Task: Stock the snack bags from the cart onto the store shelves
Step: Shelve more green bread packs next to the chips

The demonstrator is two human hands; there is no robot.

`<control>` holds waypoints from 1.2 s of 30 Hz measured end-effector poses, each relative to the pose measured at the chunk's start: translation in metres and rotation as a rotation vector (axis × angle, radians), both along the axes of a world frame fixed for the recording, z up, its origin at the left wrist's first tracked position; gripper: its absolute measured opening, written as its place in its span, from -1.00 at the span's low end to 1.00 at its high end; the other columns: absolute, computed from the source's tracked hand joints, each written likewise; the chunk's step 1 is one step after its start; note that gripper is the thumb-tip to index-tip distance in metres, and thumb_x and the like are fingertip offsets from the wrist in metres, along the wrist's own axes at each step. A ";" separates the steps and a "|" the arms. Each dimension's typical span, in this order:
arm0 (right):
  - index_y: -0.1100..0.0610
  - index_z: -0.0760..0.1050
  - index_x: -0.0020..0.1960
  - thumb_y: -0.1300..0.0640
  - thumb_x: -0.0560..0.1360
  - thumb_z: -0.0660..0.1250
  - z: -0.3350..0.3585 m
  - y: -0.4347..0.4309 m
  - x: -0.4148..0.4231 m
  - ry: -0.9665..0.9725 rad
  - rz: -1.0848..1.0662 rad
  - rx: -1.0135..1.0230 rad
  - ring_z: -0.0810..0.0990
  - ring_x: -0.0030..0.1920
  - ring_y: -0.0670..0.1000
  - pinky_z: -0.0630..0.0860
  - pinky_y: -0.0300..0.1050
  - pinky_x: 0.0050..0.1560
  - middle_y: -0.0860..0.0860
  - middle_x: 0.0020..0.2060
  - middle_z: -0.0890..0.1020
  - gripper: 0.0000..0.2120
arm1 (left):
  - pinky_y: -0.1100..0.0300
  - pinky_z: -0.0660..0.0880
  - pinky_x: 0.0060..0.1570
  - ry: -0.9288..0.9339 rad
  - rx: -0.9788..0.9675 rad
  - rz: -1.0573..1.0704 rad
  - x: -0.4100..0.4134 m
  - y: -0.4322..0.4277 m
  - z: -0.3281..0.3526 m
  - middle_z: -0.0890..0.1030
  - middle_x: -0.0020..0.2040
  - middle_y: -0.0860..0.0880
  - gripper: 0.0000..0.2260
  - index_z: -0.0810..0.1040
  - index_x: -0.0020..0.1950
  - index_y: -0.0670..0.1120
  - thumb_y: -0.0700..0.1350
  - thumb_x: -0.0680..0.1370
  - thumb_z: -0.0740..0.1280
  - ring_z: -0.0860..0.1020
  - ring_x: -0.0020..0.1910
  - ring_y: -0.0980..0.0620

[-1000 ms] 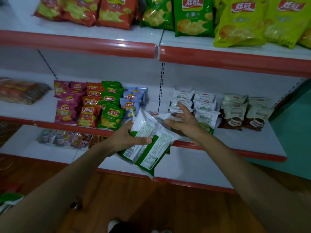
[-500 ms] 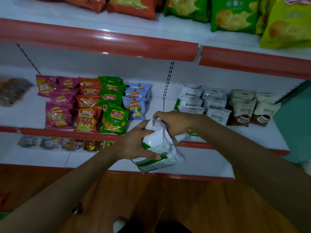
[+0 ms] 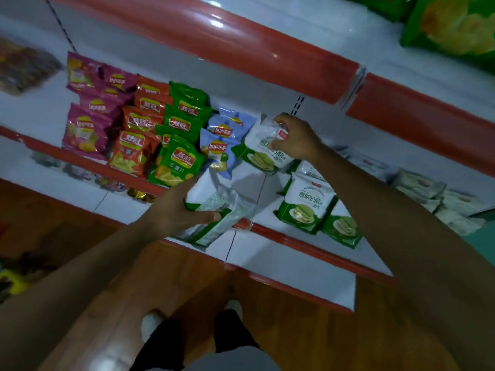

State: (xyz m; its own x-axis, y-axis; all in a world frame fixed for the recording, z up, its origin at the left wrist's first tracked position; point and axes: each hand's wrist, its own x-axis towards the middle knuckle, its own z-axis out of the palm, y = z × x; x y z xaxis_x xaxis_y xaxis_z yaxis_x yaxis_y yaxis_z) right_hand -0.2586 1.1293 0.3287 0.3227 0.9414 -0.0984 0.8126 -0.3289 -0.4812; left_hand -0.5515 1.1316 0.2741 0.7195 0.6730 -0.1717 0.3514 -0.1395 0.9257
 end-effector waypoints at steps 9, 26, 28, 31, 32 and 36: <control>0.19 0.44 0.26 0.10 0.43 0.45 -0.050 0.052 0.055 -0.111 0.058 -0.192 0.55 0.16 0.14 0.43 -0.14 0.03 0.15 0.19 0.57 -0.55 | 0.27 0.52 -0.19 0.059 0.014 0.254 0.017 -0.038 -0.007 0.65 -0.14 0.22 -0.58 0.52 0.02 0.13 0.29 0.27 0.44 0.60 -0.18 0.25; 0.23 0.26 0.39 0.05 0.56 0.30 -0.089 0.063 0.072 -0.351 -0.149 -0.248 0.47 0.25 0.28 0.40 0.12 0.21 0.30 0.23 0.49 -0.50 | 0.42 0.51 -0.11 0.062 -0.097 0.352 0.025 -0.070 -0.026 0.59 -0.17 0.33 -0.65 0.43 -0.10 0.30 0.30 0.21 0.45 0.59 -0.15 0.28; 0.24 0.24 0.39 0.08 0.57 0.28 -0.087 0.057 0.067 -0.455 -0.136 -0.195 0.44 0.26 0.28 0.38 0.08 0.19 0.31 0.29 0.42 -0.52 | 0.31 0.51 -0.07 0.077 -0.076 0.344 0.028 -0.072 -0.025 0.58 -0.14 0.20 -0.71 0.41 -0.11 0.24 0.05 0.33 0.49 0.57 -0.20 0.19; 0.21 0.31 0.32 0.11 0.56 0.29 -0.093 0.058 0.065 -0.541 -0.079 -0.159 0.48 0.21 0.29 0.41 0.08 0.13 0.29 0.32 0.41 -0.61 | 0.27 0.50 -0.09 0.084 -0.080 0.341 0.028 -0.075 -0.020 0.58 -0.12 0.08 -0.72 0.40 -0.13 0.19 -0.01 0.34 0.49 0.55 -0.23 0.13; 0.20 0.33 0.31 0.12 0.56 0.28 -0.093 0.059 0.065 -0.535 -0.076 -0.162 0.49 0.20 0.29 0.41 0.08 0.12 0.29 0.28 0.45 -0.64 | 0.25 0.52 -0.09 0.085 -0.095 0.346 0.025 -0.076 -0.022 0.59 -0.13 0.08 -0.71 0.41 -0.13 0.18 0.07 0.31 0.49 0.56 -0.23 0.13; 0.17 0.35 0.32 0.19 0.54 0.28 -0.095 0.058 0.063 -0.518 -0.105 -0.117 0.50 0.18 0.27 0.43 0.05 0.07 0.25 0.16 0.53 -0.63 | 0.42 0.50 -0.21 0.093 -0.107 0.358 0.018 -0.076 -0.025 0.59 -0.16 0.23 -0.52 0.43 -0.12 0.24 0.45 0.10 0.34 0.59 -0.21 0.25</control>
State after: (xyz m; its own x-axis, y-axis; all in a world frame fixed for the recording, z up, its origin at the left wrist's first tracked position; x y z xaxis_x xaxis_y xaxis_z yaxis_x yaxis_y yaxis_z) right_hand -0.1954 1.1871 0.2340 0.4491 0.8935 -0.0039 0.8934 -0.4489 0.0186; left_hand -0.5334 1.0554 0.2488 0.4204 0.8533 -0.3083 0.4436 0.1031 0.8903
